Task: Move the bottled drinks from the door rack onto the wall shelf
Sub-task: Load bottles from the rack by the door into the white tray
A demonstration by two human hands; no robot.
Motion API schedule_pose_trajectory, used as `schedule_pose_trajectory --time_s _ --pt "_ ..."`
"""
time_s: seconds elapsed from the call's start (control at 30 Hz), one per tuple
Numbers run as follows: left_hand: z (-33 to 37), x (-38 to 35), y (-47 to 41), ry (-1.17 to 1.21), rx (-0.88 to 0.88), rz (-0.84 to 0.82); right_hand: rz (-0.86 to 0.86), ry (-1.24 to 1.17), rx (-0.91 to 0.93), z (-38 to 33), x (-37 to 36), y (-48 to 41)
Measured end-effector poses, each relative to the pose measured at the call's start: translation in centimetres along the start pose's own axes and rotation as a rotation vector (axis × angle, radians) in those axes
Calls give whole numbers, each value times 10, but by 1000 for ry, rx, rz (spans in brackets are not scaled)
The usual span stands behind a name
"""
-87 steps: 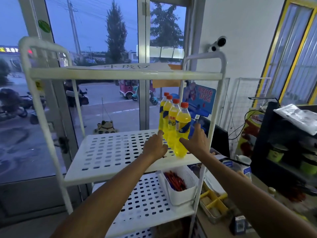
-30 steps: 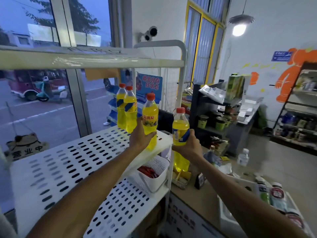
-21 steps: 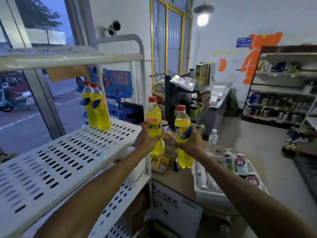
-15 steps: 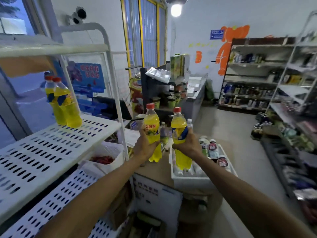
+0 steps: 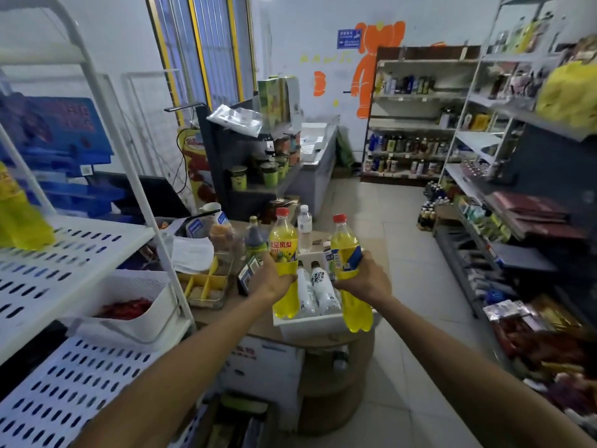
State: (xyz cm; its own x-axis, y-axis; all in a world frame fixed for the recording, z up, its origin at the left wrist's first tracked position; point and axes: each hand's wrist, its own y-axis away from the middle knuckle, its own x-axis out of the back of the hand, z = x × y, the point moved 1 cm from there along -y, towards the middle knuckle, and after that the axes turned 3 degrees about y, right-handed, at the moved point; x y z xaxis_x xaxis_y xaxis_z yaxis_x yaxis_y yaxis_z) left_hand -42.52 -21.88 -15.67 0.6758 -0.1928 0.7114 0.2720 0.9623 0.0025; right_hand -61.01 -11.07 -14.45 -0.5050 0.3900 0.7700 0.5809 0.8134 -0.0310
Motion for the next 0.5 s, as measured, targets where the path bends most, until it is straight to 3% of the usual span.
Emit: schedule_pose_trajectory --time_s 0.5 --pt "-65 -79 -131 -78 327 -321 -257 157 -110 29 -103 -119"
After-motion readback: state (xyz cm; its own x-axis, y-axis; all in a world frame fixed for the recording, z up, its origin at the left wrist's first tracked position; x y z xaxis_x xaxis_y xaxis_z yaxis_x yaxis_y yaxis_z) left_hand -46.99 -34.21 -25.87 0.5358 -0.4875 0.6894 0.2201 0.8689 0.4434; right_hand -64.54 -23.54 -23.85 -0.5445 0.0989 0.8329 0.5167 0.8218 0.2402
